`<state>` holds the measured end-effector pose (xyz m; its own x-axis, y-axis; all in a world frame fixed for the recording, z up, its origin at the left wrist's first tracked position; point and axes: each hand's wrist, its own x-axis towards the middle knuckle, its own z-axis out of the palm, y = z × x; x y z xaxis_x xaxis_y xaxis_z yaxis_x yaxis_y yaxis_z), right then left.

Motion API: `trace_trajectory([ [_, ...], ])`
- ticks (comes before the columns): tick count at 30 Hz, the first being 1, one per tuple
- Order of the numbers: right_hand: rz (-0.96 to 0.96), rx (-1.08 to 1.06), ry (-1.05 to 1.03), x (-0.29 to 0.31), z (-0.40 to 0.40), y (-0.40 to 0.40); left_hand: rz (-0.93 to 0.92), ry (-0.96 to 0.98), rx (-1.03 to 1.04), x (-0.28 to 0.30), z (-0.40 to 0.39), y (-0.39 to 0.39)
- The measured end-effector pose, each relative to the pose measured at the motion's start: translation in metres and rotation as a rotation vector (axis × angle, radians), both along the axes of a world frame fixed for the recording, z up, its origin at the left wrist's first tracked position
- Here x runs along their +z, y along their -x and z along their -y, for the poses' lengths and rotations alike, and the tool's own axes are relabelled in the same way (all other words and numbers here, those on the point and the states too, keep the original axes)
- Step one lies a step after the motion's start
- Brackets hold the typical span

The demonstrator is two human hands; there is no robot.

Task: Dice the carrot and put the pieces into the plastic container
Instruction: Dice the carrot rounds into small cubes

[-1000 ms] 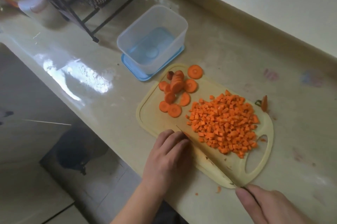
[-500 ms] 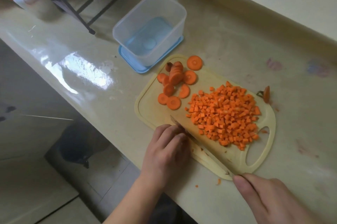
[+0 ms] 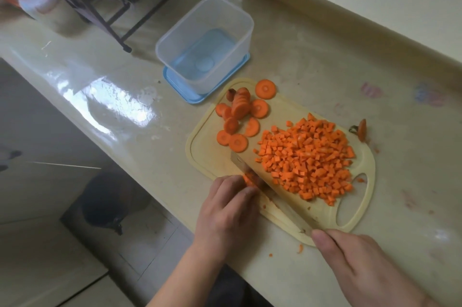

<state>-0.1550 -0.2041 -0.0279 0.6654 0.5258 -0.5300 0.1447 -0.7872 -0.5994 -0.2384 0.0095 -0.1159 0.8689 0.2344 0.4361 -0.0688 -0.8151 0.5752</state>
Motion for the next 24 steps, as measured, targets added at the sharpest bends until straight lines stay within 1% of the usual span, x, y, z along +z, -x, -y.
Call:
trace_trajectory([
  [5, -0.043, 0.026, 0.053, 0.008, 0.005, 0.005, 0.029, -0.027, -0.001, -0.007, -0.003, 0.004],
  [10, 0.031, 0.074, 0.12, 0.004, -0.002, 0.003, 0.031, 0.019, -0.02, -0.006, -0.003, 0.003],
  [13, 0.074, 0.098, 0.068, -0.001, -0.017, 0.0, 0.035, 0.038, -0.024, -0.003, -0.003, 0.002],
  [18, 0.015, 0.039, -0.042, 0.003, -0.011, -0.005, 0.014, 0.042, -0.007, -0.002, -0.001, 0.003],
  [21, 0.003, 0.02, -0.034, 0.011, -0.005, -0.003, 0.003, 0.04, -0.015, -0.005, -0.001, 0.003],
  [24, -0.016, 0.033, 0.03, 0.014, -0.001, -0.001, -0.023, 0.04, -0.007, -0.008, -0.002, 0.005],
])
